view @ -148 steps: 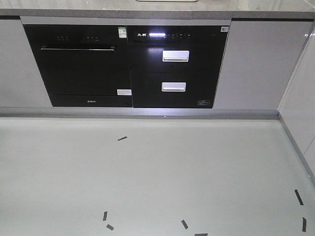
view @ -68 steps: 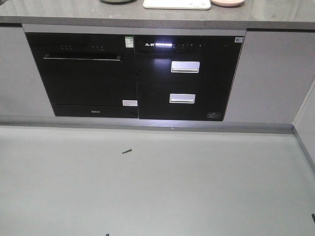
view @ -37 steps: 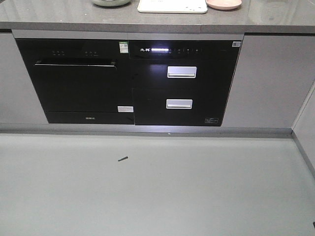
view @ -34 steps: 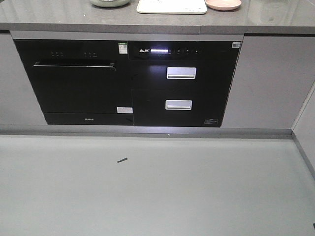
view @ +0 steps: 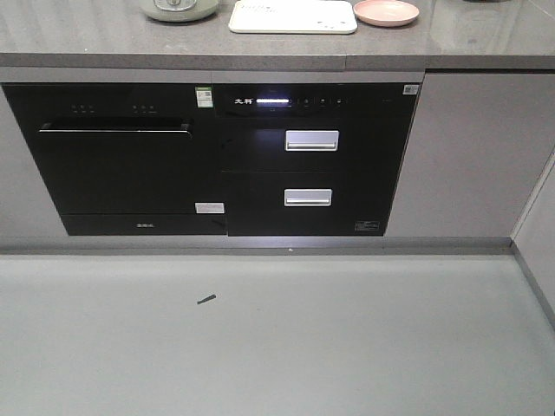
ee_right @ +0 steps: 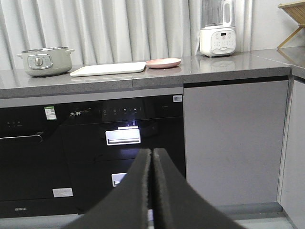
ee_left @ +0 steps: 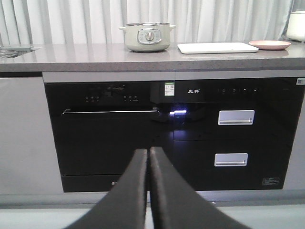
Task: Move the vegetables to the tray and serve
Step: 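Drive the base toward the counter with both grippers closed, then continue driving forward until the pot, tray and plate are reachable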
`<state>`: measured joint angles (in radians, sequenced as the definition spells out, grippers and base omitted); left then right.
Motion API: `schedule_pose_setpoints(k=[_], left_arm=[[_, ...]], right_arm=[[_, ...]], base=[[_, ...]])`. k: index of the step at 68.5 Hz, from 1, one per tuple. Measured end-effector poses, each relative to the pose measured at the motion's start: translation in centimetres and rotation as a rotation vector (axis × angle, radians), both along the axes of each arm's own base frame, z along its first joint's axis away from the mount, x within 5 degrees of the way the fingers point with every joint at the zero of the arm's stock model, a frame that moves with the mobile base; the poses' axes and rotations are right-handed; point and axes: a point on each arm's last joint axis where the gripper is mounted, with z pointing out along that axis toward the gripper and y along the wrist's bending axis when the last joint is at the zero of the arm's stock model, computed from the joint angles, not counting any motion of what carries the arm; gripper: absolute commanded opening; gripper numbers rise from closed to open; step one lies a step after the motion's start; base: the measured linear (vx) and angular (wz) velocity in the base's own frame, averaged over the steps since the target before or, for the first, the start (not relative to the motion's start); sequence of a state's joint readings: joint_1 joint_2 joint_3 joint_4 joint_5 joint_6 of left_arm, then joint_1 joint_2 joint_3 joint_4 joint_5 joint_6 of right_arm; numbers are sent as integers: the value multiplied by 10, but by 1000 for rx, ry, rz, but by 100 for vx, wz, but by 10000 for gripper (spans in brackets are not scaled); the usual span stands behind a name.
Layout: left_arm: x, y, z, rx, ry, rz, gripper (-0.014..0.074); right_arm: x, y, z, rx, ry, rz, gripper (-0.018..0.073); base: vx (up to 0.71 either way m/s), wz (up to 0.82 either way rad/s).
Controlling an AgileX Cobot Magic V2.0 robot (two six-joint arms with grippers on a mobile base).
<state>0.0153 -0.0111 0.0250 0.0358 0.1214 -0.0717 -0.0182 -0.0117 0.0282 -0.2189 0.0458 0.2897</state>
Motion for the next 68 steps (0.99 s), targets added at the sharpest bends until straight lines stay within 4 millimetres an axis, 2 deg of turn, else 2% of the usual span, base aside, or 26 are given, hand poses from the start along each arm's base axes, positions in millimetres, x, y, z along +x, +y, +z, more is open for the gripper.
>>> schedule_pose_setpoints(k=[68], left_arm=[[0,0,0,0,0,0,-6]], right_arm=[[0,0,0,0,0,0,-3]], base=[[10,-7]])
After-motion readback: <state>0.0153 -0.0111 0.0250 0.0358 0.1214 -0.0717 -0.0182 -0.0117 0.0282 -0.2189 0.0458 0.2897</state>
